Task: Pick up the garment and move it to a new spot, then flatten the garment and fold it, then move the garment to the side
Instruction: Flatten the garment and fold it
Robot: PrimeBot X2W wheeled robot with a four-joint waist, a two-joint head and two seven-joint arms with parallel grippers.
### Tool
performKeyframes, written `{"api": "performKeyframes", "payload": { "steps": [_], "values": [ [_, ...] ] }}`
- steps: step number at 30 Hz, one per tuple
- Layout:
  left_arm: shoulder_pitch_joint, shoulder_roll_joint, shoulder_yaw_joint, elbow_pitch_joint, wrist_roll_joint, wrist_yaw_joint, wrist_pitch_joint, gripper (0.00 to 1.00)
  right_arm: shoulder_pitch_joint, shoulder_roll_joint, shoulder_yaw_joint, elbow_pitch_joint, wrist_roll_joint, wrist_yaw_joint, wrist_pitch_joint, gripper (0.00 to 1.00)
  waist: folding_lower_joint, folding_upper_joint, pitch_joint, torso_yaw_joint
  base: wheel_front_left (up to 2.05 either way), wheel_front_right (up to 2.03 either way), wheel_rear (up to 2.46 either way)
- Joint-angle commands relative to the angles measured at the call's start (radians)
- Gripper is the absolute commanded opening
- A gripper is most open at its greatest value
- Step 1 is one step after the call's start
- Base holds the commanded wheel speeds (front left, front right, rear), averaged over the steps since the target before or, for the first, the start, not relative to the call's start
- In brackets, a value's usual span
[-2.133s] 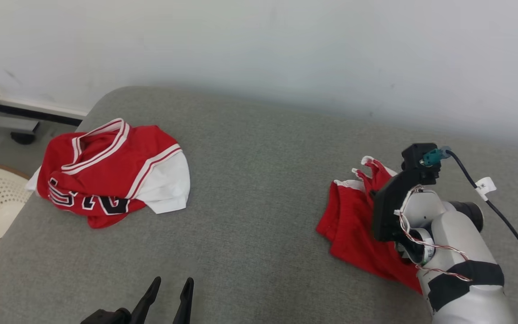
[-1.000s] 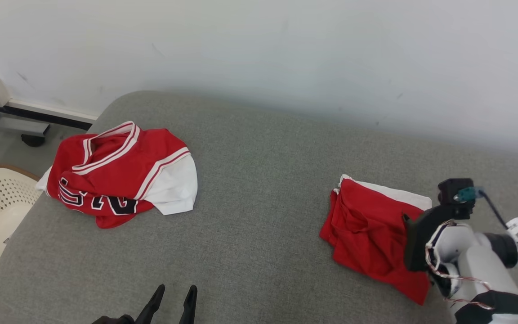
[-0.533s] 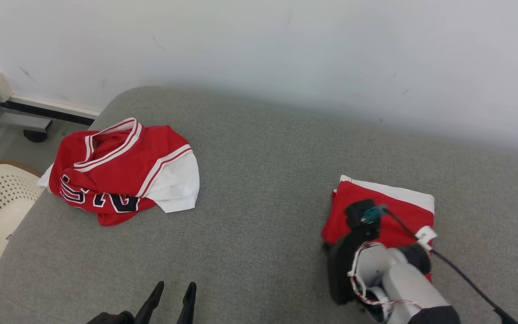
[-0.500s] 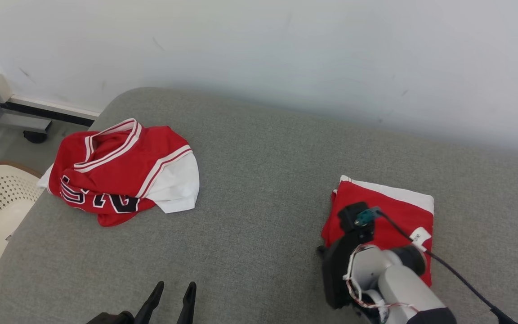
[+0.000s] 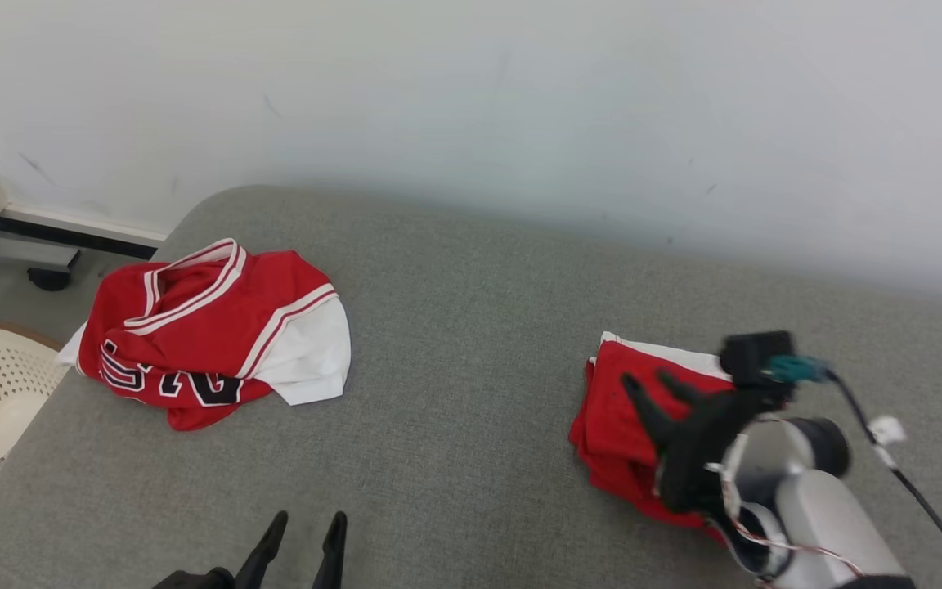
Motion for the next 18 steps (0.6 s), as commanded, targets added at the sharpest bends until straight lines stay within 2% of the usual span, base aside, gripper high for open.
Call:
{"api": "performKeyframes", "payload": {
  "steps": [1, 6, 8, 12, 18],
  "values": [
    [0.011, 0.007, 0.011, -0.005, 0.017, 0.007, -0.009, 1.00, 0.048, 0.005, -0.054, -0.033, -0.018, -0.002, -0.040, 1.00, 0.0001, 0.0000, -0.017, -0.005, 0.00, 0.00, 0.00],
    [0.027, 0.009, 0.045, -0.008, 0.043, 0.021, -0.024, 1.00, 0.195, 0.035, -0.239, -0.159, -0.035, -0.002, -0.182, 1.00, 0.0001, 0.0000, -0.047, -0.030, 0.00, 0.00, 0.00],
    [0.031, 0.004, 0.068, -0.010, 0.060, 0.025, -0.029, 1.00, 0.254, 0.043, -0.283, -0.195, -0.037, -0.002, -0.231, 1.00, 0.0001, 0.0000, -0.057, -0.050, 0.00, 0.00, 0.00],
    [0.047, -0.007, 0.121, -0.020, 0.107, 0.027, -0.030, 1.00, 0.335, 0.047, -0.326, -0.237, -0.052, -0.002, -0.324, 1.00, 0.0001, 0.0000, -0.072, -0.095, 0.00, 0.00, 0.00],
    [0.068, -0.044, 0.248, -0.045, 0.193, 0.009, -0.031, 1.00, 0.423, 0.048, -0.348, -0.210, -0.009, -0.002, -0.407, 1.00, 0.0001, 0.0000, -0.089, -0.156, 0.00, 0.00, 0.00]
  ]
}}
